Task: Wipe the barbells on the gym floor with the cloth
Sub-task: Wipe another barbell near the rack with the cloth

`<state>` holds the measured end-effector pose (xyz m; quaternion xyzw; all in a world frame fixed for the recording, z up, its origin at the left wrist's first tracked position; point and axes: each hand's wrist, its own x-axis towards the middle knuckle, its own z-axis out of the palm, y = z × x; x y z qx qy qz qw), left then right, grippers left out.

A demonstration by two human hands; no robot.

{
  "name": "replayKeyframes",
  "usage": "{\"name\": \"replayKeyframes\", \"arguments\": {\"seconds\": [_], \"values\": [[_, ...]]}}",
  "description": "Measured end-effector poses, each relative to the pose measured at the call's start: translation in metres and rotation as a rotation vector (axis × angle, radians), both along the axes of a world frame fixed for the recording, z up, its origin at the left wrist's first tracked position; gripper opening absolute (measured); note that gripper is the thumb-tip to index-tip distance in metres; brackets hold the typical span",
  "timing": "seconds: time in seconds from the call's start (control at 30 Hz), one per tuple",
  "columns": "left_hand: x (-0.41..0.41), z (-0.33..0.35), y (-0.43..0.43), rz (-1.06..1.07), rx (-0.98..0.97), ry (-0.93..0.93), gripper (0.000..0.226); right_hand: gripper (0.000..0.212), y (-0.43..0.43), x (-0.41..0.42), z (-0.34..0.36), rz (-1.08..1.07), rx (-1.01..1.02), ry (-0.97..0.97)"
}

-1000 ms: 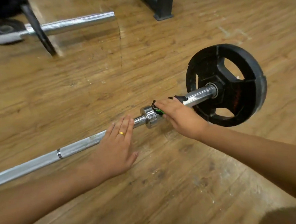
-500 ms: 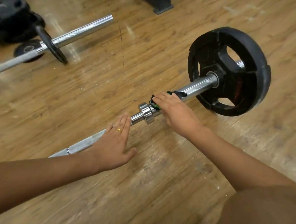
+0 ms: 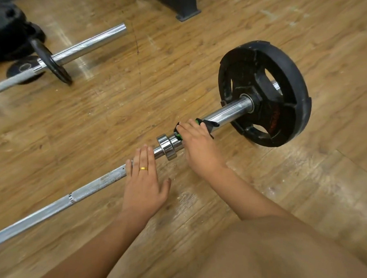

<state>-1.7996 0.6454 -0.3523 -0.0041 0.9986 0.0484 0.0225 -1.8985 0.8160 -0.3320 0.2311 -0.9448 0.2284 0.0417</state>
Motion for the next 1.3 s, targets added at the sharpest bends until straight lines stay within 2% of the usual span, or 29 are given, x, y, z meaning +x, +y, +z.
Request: {"name": "replayKeyframes", "arguments": {"seconds": [0.13,0.3,0.47,0.63,0.73,0.83,1.0,1.17,1.3], "values": [[0.008,-0.001,0.003,0.0,-0.01,-0.002,0.087,0.061,0.004,0.012,-0.003,0.111,0.022,0.004],[0.017,0.0,0.016,0.039,0.03,0.0,0.084,0.059,0.01,0.011,-0.005,-0.062,-0.03,0.038],[0.027,0.002,0.032,0.122,0.131,0.057,0.077,0.059,0.027,0.026,-0.008,0.094,0.023,0.039],[0.029,0.007,0.043,0.218,0.171,0.098,0.068,0.052,0.032,0.03,0.001,-0.049,0.042,0.051],[0.026,0.008,0.037,0.278,0.21,0.125,0.062,0.054,0.029,0.046,-0.002,0.016,0.086,0.033],[0.037,0.002,0.031,0.205,0.148,0.119,0.06,0.055,0.044,0.04,0.002,0.102,0.145,0.047],[0.045,0.001,0.037,0.203,0.157,0.13,0.063,0.046,0.038,0.047,0.001,-0.059,0.012,0.03],[0.057,-0.005,0.044,0.179,0.148,0.146,0.063,0.054,0.052,0.058,-0.004,0.074,0.068,0.047],[0.063,-0.009,0.049,0.185,0.104,0.152,0.065,0.048,0.052,0.064,0.0,-0.076,-0.013,0.004]]}}
